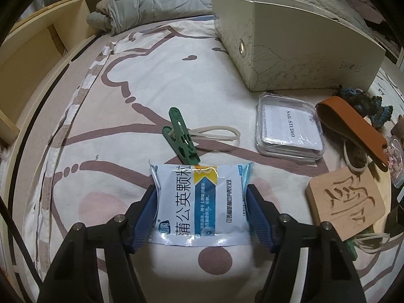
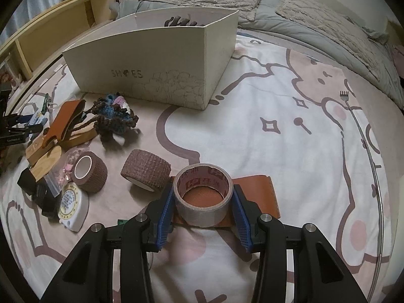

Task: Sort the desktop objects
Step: 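Close the left gripper on the sachet while the right grips the tape roll, then lift the sachet with the left gripper while the right lifts the tape roll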

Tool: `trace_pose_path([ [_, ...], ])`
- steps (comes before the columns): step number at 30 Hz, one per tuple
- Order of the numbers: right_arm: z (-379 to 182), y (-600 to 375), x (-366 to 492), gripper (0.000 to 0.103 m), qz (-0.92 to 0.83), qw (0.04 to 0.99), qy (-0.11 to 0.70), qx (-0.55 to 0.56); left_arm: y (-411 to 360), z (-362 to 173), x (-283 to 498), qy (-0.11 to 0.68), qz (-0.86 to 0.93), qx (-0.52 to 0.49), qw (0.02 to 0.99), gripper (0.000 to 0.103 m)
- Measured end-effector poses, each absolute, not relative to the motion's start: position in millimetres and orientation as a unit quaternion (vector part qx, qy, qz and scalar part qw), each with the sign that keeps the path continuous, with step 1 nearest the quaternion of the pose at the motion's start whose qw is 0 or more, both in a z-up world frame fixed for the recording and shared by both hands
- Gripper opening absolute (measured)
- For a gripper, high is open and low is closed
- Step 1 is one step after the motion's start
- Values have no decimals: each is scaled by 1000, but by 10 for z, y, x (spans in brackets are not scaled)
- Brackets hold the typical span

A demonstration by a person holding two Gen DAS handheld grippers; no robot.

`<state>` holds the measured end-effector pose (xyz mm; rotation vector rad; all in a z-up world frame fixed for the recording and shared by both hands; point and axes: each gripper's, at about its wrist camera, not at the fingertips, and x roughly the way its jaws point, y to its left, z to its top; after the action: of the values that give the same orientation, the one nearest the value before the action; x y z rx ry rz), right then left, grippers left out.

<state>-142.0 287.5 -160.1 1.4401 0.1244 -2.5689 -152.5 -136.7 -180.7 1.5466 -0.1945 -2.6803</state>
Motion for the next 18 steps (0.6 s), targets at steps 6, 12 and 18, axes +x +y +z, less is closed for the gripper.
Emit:
trace_pose_path([
  [6, -1581, 2887, -1417, 45, -869, 97, 40, 484, -1325, -1742, -1534, -57, -867, 495, 15, 68],
  [12, -1579, 2884, -1421, 45, -869, 99, 39, 484, -1276, -1689, -1536, -54, -870, 490, 8, 68],
  [18, -1693, 2885, -1433, 46, -856, 103, 31, 505, -1250, -1747, -1531, -60, -866, 497, 3, 68],
])
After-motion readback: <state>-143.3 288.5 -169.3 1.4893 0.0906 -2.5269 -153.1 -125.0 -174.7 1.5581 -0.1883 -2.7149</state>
